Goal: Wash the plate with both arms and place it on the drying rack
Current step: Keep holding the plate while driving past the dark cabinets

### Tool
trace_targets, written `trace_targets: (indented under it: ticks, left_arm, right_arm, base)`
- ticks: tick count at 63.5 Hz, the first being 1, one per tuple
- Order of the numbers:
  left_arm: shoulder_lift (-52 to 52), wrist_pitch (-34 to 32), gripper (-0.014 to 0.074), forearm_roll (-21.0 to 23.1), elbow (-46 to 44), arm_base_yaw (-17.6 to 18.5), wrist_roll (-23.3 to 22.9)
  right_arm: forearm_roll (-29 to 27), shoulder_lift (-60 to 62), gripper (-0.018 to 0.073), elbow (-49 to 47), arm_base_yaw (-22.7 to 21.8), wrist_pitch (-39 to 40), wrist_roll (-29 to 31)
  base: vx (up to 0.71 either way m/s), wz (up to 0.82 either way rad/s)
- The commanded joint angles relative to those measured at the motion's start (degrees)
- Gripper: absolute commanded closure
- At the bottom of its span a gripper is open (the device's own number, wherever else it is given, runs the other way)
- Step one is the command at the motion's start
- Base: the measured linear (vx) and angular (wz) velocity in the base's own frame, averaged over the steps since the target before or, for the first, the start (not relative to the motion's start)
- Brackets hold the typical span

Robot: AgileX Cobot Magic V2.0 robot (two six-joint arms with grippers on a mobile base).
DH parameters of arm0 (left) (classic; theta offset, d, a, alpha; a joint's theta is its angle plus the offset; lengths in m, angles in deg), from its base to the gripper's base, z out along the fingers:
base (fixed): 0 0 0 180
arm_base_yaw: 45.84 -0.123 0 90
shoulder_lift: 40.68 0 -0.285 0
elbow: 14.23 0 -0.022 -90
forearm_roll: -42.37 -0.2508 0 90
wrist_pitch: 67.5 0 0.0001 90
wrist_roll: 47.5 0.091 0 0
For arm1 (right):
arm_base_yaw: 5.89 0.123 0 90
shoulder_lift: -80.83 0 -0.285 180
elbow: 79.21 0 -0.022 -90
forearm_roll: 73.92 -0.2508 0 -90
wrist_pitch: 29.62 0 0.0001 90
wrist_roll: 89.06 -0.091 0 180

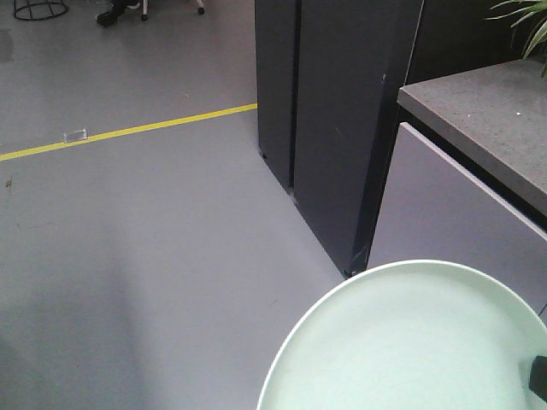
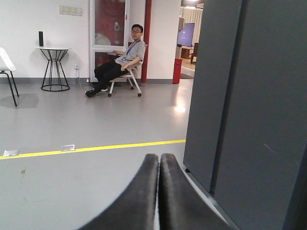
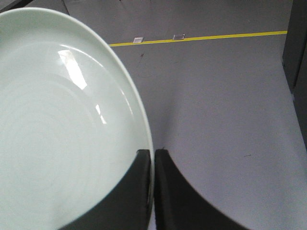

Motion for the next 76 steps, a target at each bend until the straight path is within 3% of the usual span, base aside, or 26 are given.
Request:
trace_targets:
  ticks: [1,76]
  left_arm:
    - [-0.8,-4.4,0.0603,0.5,-1.5,0.4,-0.3]
    - [-0.8,-4.4,0.0603,0.5,-1.5,0.4,-0.3]
  right_arm:
    - [-1.6,-0.6,0.0561,-1.3,-0.2,3.9,0.2]
    - [-1.6,-0.6,0.0561,-1.3,-0.2,3.9,0.2]
  base:
    - [0.01,-0.05]
    - [0.01,-0.04]
